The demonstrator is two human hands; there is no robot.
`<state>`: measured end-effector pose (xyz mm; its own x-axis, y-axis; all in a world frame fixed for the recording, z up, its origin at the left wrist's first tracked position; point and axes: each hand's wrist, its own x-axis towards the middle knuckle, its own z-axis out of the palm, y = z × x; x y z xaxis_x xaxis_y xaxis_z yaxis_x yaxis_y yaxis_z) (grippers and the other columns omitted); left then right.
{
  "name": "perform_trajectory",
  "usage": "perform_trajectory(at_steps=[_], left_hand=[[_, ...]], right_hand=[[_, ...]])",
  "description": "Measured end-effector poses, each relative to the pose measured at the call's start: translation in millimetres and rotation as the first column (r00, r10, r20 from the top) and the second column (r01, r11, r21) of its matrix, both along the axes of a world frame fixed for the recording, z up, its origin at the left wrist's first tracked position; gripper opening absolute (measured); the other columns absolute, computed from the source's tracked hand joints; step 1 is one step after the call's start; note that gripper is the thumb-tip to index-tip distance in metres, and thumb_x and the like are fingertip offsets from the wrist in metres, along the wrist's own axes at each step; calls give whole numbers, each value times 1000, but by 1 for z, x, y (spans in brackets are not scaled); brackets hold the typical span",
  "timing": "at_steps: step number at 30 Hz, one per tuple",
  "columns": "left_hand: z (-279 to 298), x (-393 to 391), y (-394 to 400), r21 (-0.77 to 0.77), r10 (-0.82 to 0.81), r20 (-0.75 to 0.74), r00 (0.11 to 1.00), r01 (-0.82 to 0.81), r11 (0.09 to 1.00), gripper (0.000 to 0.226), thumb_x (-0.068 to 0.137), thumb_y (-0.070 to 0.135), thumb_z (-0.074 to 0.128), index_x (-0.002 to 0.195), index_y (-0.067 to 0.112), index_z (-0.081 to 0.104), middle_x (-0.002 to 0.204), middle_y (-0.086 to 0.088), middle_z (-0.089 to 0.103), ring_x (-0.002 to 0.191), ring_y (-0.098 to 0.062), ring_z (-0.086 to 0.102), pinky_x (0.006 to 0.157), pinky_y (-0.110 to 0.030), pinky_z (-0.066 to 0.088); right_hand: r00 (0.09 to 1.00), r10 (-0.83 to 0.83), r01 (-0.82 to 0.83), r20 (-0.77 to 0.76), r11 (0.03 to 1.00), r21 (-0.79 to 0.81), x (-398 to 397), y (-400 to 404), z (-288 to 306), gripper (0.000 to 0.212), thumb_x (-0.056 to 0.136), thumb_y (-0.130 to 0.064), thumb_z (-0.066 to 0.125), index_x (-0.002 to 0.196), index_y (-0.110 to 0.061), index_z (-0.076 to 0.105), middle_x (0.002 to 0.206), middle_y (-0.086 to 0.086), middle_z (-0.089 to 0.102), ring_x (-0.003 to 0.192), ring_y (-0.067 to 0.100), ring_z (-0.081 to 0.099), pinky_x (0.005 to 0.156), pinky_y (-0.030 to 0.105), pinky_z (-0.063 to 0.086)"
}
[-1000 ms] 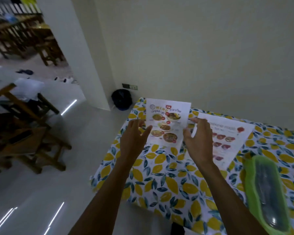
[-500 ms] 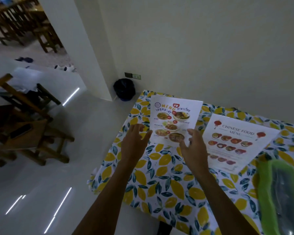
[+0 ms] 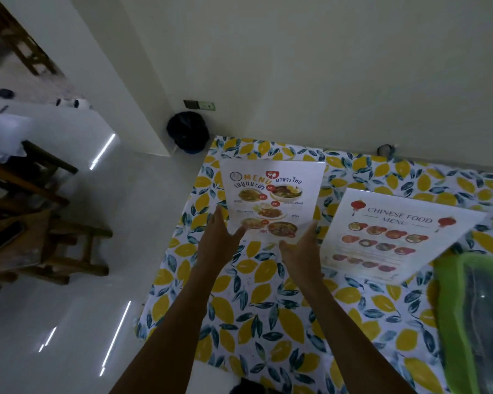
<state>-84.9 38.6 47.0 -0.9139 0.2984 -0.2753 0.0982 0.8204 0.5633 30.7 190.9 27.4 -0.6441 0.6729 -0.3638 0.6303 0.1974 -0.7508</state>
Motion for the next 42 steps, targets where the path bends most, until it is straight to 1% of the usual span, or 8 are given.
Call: perform_trajectory(at_steps=[4,8,12,17,24,31,36,42], left_hand=[[-7,-13,4,-8,-14,-29,999,13,1000,94,88,60,60,157,15,16,159,-8,36,141,-28,41,107,-50,44],[-15,-23,5,-8,-56,-63,996,56,998,72,91,54,57,148,18,32,139,-7,58,109,-28,67,87,-47,57],[-11,-41,5,-4,-45,-173,984,45,999,43,100,36,50,135,10,48,123,-12,68,105,-31,67,81,-47,56],[5,-92,-3,-20,-78,-255,964,76,997,41,101,37,49,134,12,50,114,-12,71,98,-33,68,77,-43,56],[23,-211,6,-82,-159,-320,934,140,987,34,99,36,52,120,9,54,100,-19,68,89,-41,66,72,-41,48],[0,-308,33,-36,-216,-306,927,215,976,35,95,46,49,118,20,54,103,-9,70,89,-31,68,78,-49,56],[-20,-342,41,-77,-245,-299,922,232,970,30,93,45,52,105,17,54,91,-8,69,79,-30,67,72,-47,58],[-31,-365,48,-25,-270,-284,920,275,961,36,89,51,48,111,22,52,99,-4,72,83,-27,69,72,-47,58]], right_hand=[[999,-35,35,-12,999,17,-10,4,-2,99,93,-26,67,158,-10,-6,165,12,17,146,33,32,108,41,41],[996,-90,92,-27,992,83,-15,6,-7,84,94,-24,65,157,-10,12,157,16,36,137,34,47,102,44,47],[994,-105,108,-26,966,236,-25,10,-3,61,97,-27,59,147,-9,30,139,18,56,120,37,60,89,47,56],[998,-40,60,-57,913,404,-72,16,15,34,98,-21,55,128,-6,47,107,16,68,95,35,69,68,42,58],[988,99,-148,116,814,561,-186,54,37,45,101,-29,51,137,-3,39,96,19,70,83,37,69,56,33,41],[989,73,-130,125,830,543,-261,76,14,52,101,-24,51,144,-2,32,109,23,68,93,39,68,62,38,47],[990,62,-119,125,845,521,-289,84,-9,43,100,-16,51,138,-2,37,98,22,70,82,37,70,55,35,46],[993,67,-107,94,841,531,-300,88,-12,37,103,-18,47,133,0,39,92,21,70,79,37,69,54,34,40]])
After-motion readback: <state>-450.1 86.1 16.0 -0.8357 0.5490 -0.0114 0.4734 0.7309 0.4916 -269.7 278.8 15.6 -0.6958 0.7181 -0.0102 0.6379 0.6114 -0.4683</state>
